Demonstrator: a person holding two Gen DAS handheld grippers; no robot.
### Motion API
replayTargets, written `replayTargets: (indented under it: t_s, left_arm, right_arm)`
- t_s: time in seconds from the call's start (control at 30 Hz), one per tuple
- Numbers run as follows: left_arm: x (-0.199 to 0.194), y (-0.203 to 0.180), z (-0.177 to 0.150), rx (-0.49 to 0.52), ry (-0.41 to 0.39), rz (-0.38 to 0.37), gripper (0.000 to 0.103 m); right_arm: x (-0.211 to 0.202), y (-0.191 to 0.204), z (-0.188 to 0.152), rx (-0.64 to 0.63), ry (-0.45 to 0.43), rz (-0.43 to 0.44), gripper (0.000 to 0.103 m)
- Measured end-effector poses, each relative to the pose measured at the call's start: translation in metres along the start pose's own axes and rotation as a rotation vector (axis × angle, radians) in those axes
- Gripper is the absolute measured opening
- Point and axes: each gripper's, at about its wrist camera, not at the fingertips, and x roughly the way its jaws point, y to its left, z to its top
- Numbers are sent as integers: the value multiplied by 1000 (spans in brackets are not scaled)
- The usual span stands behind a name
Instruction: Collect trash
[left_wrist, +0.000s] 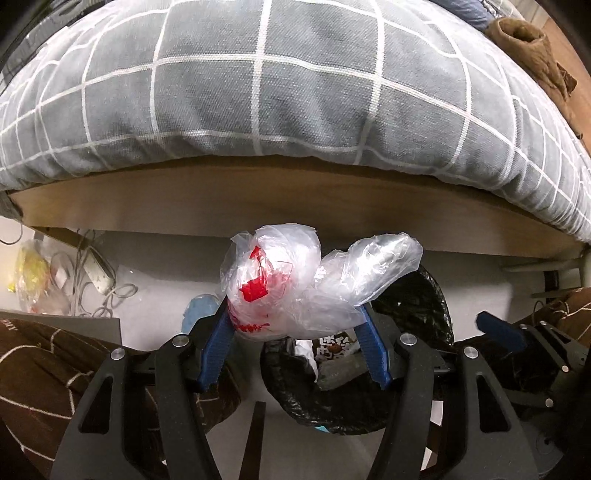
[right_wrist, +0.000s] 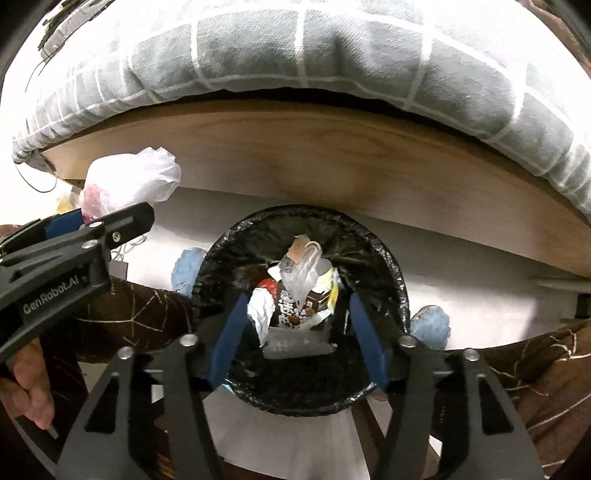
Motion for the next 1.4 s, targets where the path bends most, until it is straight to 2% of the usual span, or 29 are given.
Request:
replayTargets:
  t_s: [0.17, 0.4, 0.53, 0.63, 0.87, 0.93, 1.0, 1.1, 1.27, 1.4]
  left_arm:
    - [-2, -6, -1, 8, 2, -5, 60]
    - [-8, -44, -6, 78, 10, -45, 61]
    - [-5, -63, -10, 108, 29, -55, 61]
    - [-5, -77, -13, 131, 28, -45, 61]
    - [-1, -100, -23, 168, 40, -62, 63]
    - [0, -101, -23, 181, 36, -52, 69]
    - [-1, -99, -23, 186, 23, -38, 80]
    - [-1, -98, -22, 185, 12, -28, 86]
    - [-6, -90, -20, 178, -22, -21, 96]
    - [-19, -87, -18, 173, -61, -3, 96]
  right_arm:
    - [-20, -16, -4, 44, -68, -66, 85]
    - [-55, -53, -16, 91, -171, -162, 95]
    - [-72, -84, -23, 158, -209, -209, 95]
    - [-77, -101, -29, 207, -209, -208, 95]
    - [-73, -106, -32, 211, -210, -201, 95]
    - [-72, -104, -30, 209, -211, -203, 95]
    - [-72, -102, -30, 202, -210, -207, 95]
    - [-74, -99, -30, 191, -221, -207, 95]
    - [-81, -100, -29, 196, -242, -205, 95]
    - [-94, -97, -26, 187, -279, -198, 95]
